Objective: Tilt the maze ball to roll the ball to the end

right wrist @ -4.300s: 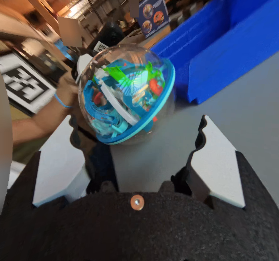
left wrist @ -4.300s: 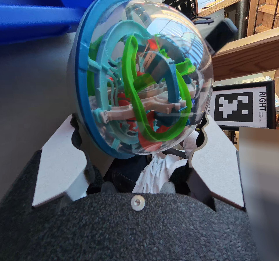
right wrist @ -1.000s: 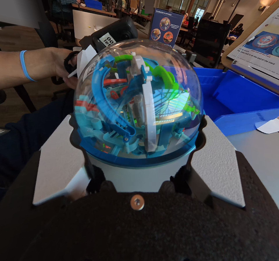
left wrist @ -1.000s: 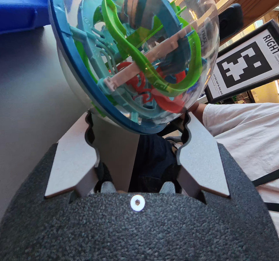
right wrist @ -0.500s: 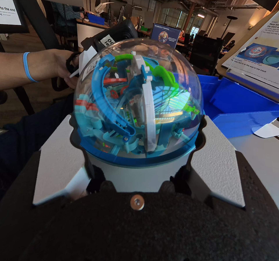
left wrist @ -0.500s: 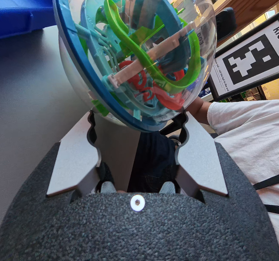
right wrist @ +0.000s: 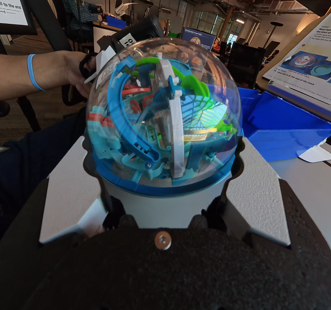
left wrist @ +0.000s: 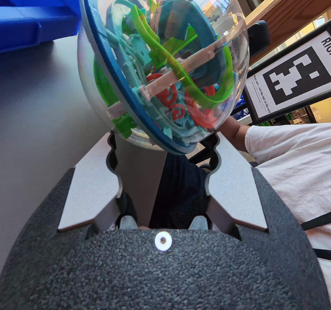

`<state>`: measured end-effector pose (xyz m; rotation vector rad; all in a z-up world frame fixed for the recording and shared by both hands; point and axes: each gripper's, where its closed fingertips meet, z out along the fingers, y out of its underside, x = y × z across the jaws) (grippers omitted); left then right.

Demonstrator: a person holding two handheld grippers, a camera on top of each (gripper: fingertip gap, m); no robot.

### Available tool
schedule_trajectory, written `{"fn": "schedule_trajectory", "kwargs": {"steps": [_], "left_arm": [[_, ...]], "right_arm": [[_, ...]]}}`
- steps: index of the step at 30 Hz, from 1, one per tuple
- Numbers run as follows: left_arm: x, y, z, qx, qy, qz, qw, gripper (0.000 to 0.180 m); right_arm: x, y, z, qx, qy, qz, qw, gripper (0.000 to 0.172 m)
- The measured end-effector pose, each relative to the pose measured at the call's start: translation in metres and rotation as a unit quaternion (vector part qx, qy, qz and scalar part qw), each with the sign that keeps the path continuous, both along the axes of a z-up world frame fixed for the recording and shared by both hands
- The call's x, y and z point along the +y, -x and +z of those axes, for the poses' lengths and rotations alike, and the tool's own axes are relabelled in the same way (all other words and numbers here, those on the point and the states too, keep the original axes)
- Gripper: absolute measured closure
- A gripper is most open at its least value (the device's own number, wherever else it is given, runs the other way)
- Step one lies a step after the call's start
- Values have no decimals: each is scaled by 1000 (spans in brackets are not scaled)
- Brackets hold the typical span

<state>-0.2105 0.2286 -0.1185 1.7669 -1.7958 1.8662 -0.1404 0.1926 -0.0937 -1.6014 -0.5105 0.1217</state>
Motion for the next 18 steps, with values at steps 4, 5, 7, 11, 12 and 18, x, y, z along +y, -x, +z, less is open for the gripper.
{"fn": "schedule_trajectory", "kwargs": {"steps": [4,5,7,11,12,18], "left_arm": [[1,-1,2,-3,6,4,1000,78],[1,-1,2,-4,7,6,1000,78],[1,-2,3,-5,6,8,1000,79],[0,-3,4,-6,4,10,1000,82],[0,-3,4,-6,3,11,1000,82],[0,-3,4,-6,2,11,1000,82]], "right_arm": [[-2,-2,-2,-1,3,0,1000,20],[-2,-3,-2,-2,4,0,1000,20],[-3,-4,-3,-2,6,0,1000,20],[-4,-6,-5,0,9,1,1000,20],[-4,-7,-5,0,10,2,1000,21],[-5,-7,-5,1,12,1,1000,21]]}}
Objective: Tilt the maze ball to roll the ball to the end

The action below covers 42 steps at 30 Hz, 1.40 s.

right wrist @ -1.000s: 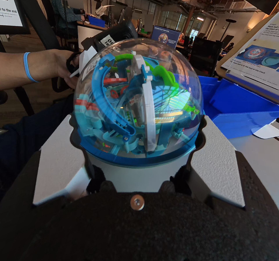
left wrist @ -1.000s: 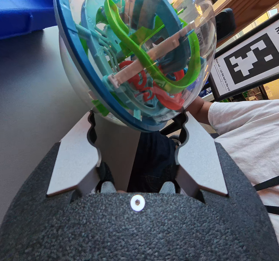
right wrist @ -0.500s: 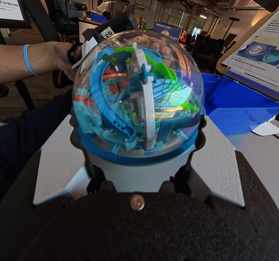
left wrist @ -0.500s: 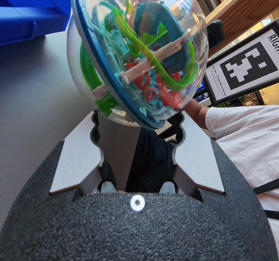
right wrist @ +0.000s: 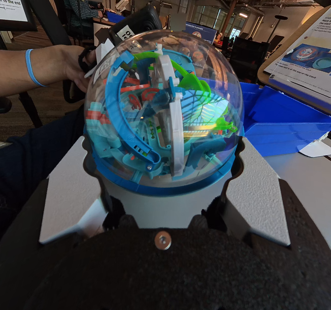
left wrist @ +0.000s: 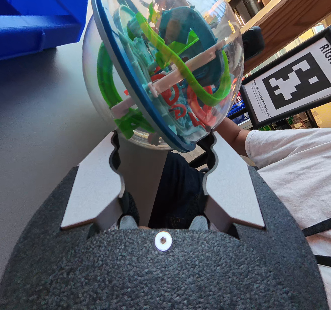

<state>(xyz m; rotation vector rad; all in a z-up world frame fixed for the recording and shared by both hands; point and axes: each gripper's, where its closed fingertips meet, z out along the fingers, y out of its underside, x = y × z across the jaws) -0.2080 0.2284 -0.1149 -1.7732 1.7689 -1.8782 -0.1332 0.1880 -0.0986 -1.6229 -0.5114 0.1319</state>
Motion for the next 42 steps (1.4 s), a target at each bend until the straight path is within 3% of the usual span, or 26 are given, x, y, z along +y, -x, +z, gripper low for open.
{"fn": "schedule_trajectory", "kwargs": {"steps": [18,20,22,29,32,36,42], "left_arm": [[1,5,-3,-6,8,-18,1000,82],[0,4,-2,-10,19,-18,1000,77],[-4,2,-2,-11,29,-22,999,57],[-10,-9,-6,-21,-74,1,997,52],[-13,-6,22,-71,-118,12,990,52],[-26,5,86,-160,-188,21,969,52],[-56,29,190,-260,-387,38,884,53]], "right_arm": [[0,6,1,-27,0,-15,1000,21],[1,8,2,-32,1,-21,999,20],[4,12,5,-47,-10,-30,998,20],[5,11,5,-120,-12,-62,991,18],[0,14,29,-171,-31,-78,982,18],[-16,31,94,-233,-115,-83,962,18],[-56,55,197,-361,-245,-142,888,19]]}}
